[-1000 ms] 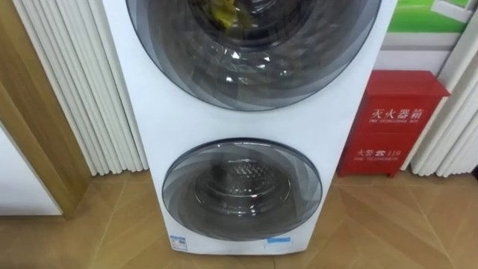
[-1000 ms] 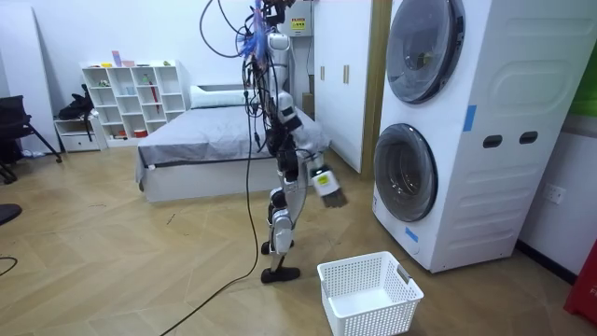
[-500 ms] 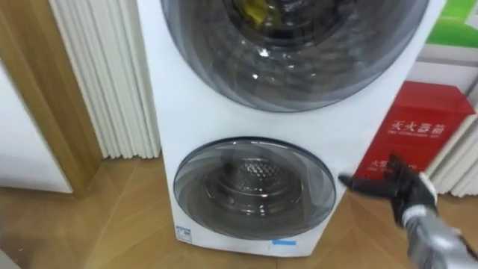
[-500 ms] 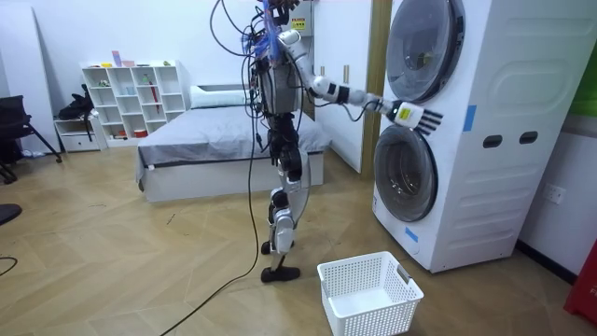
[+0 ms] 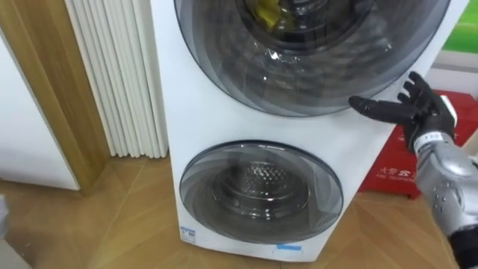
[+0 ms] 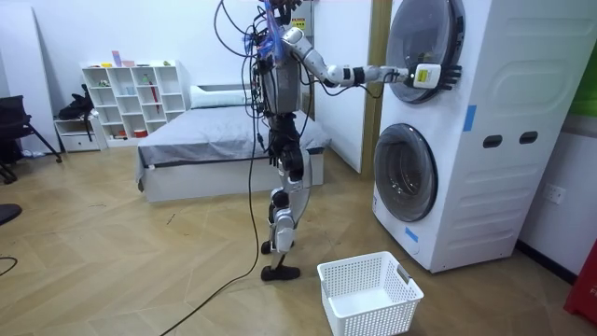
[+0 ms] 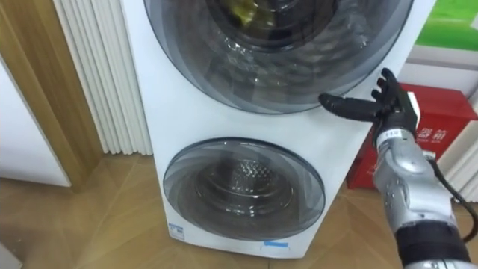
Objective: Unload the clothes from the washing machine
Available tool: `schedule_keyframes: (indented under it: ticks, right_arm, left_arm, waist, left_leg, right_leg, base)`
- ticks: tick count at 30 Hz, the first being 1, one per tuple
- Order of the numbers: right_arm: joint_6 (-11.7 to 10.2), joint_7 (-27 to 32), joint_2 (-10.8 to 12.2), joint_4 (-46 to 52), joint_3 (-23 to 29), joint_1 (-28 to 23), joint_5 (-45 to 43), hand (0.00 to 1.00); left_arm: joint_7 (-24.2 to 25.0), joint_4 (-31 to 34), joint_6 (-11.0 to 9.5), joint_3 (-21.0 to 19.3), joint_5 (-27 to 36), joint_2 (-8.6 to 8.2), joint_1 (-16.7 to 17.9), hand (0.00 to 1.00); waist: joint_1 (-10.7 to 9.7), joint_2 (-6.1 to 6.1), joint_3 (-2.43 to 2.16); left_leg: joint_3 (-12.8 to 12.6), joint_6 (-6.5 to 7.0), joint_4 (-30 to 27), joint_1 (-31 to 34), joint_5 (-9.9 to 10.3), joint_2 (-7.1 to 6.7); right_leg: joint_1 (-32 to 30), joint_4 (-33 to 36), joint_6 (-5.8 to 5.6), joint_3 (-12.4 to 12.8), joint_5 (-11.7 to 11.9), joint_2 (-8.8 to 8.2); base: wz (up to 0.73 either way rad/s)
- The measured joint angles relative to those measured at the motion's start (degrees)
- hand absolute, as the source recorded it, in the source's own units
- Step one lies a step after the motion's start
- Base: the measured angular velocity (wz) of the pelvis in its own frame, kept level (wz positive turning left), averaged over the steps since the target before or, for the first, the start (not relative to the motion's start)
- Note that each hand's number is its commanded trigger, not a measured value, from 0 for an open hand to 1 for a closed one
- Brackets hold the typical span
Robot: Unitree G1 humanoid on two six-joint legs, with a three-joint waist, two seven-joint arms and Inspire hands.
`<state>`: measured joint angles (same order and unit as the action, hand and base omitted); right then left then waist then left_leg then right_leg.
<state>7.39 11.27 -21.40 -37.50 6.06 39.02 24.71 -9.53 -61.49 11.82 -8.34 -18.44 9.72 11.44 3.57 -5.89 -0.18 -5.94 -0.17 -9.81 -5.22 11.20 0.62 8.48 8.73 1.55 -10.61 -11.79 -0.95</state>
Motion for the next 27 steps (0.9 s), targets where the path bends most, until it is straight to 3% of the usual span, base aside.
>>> schedule_keyframes:
  ticks: [3,12,27]
  right_arm:
    - [0.3,0.4,-0.2,0.0,-0.3,0.4,0.1,0.00]
    - [1.1,0.3,-4.4,3.1,-2.5,0.9,-1.5,0.00]
    - [6.5,3.9,-4.4,20.9,-4.4,0.7,-7.7,0.00]
  left_arm:
    - [0.2,0.3,0.4,-0.1,-1.6,-0.06,0.1,0.00]
    - [0.2,2.5,0.9,-1.9,-2.5,0.12,0.1,0.00]
    - [0.2,2.9,1.4,0.9,-2.4,0.26,-1.0,0.00]
  waist:
    - [0.0,-0.12,-0.07]
    - [1.3,-0.41,-0.29]
    - [0.8,-1.06,-0.28]
  left_leg:
    - [0.0,0.00,0.0,0.4,0.0,-0.09]
    - [0.0,0.01,-0.2,1.4,0.0,0.01]
    - [-1.7,-0.02,-0.2,1.6,0.0,0.68]
  right_leg:
    - [-0.4,0.0,0.00,-0.8,0.0,-0.11]
    - [-1.5,0.1,0.00,-2.1,0.0,-0.14]
    - [-2.9,1.1,0.02,-2.2,0.0,0.01]
  base:
    - [-0.01]
    - [-0.01]
    - [-0.12]
